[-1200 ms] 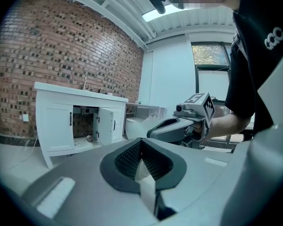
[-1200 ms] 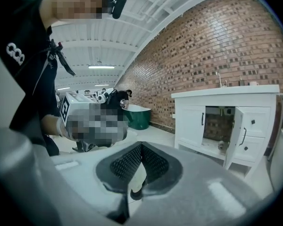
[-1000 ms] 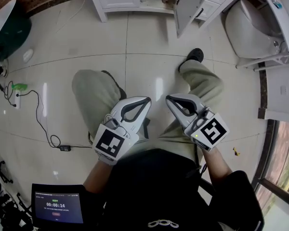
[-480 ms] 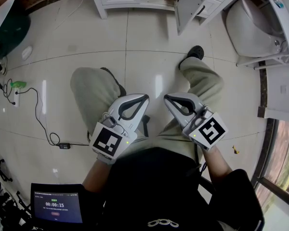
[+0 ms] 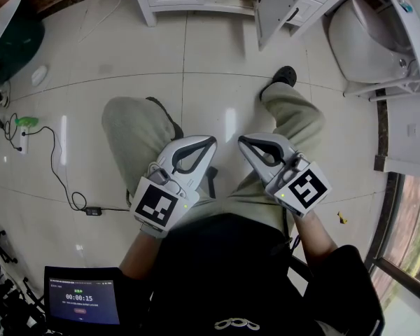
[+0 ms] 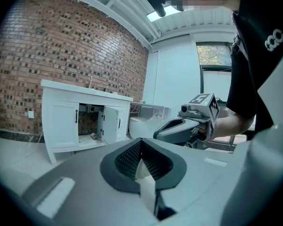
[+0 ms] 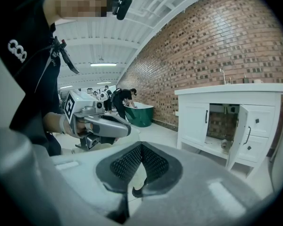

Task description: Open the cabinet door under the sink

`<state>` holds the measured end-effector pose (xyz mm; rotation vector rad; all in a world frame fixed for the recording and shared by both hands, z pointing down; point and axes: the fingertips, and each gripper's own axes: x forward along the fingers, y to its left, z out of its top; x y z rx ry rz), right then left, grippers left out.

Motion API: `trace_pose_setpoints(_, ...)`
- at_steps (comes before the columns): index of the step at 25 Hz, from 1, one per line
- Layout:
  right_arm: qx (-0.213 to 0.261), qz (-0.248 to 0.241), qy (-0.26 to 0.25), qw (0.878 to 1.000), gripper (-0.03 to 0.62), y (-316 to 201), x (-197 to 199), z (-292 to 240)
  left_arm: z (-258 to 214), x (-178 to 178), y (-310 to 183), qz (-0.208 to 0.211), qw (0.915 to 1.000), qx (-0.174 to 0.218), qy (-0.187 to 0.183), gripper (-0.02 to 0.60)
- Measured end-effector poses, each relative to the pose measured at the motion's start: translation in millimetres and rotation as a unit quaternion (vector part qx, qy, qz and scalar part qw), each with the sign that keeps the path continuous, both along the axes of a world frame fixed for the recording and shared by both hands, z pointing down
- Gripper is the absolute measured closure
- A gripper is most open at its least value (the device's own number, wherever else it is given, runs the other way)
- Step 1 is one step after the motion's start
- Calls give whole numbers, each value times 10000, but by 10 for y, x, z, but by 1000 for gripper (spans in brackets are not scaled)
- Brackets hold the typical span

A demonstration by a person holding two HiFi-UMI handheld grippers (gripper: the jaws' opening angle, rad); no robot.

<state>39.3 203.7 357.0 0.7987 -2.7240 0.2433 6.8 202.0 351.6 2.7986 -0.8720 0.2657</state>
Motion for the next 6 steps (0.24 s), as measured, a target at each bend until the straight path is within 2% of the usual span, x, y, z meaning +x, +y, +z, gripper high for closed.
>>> trace_pose_setpoints(6, -20, -6, 8, 10000, 603, -5, 8, 14, 3, 14, 1, 29, 10000, -6, -14, 566)
